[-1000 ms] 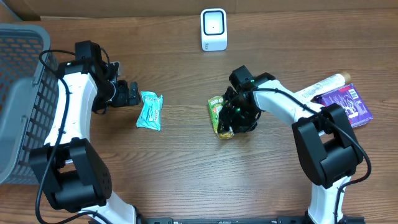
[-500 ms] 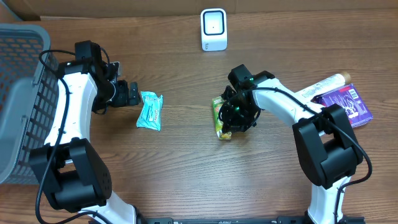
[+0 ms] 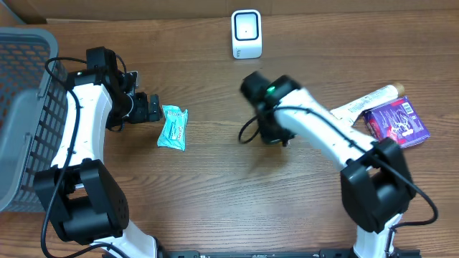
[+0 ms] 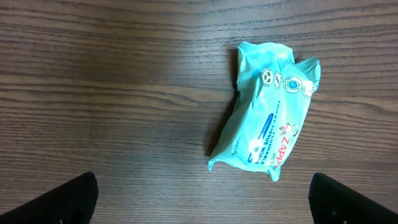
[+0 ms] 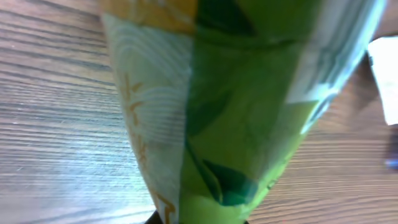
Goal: Scan the item barcode
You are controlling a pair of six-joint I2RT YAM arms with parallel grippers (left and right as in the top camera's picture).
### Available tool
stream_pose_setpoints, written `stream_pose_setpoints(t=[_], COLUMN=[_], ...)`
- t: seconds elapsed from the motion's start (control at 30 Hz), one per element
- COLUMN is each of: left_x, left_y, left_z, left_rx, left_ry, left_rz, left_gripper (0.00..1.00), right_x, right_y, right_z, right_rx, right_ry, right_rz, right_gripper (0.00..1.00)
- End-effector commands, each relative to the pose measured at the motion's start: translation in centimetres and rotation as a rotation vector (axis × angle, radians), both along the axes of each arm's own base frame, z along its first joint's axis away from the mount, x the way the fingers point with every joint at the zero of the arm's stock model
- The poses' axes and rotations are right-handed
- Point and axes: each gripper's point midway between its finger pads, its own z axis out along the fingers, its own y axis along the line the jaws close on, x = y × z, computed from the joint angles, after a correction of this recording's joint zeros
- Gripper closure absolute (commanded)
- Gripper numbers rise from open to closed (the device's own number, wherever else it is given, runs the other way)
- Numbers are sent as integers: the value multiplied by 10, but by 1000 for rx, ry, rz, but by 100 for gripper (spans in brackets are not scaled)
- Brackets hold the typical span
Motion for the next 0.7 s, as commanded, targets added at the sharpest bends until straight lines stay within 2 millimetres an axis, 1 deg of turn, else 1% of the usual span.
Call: stream_pose_setpoints(t=[0.0,0.13,0.2,0.33,0.47,0.53,0.6,0.67], left_x=[0,0,0,0,0,0,0,0], left_y=[-3,-3,-3,-3,-3,-3,-3,-3], left_z=[6,6,6,6,6,6,6,6], left_rx=[7,7,7,7,7,7,7,7], left_ry=[-18,-19,-18,-19,-19,-19,-19,-19], left_rz=[-25,-25,-25,-25,-25,-25,-25,-25], left_gripper=[0,0,0,0,0,0,1,0], right_x=[16,15,16,14,12,9,4,1], right_y=[4,12,11,6,5,4,5,6], right_z=[15,-6,-18,-28,-28,-29,-30,-30], right_rx=[-185,-315,-374,-430,-438,-436,-430,-429], right_ry=[-192,-220,-215,-189,-179,-161,-137,-127], right_rz=[55,124,149,170,174,178,182,187], right_gripper=[96,96,96,96,85,78,67,62])
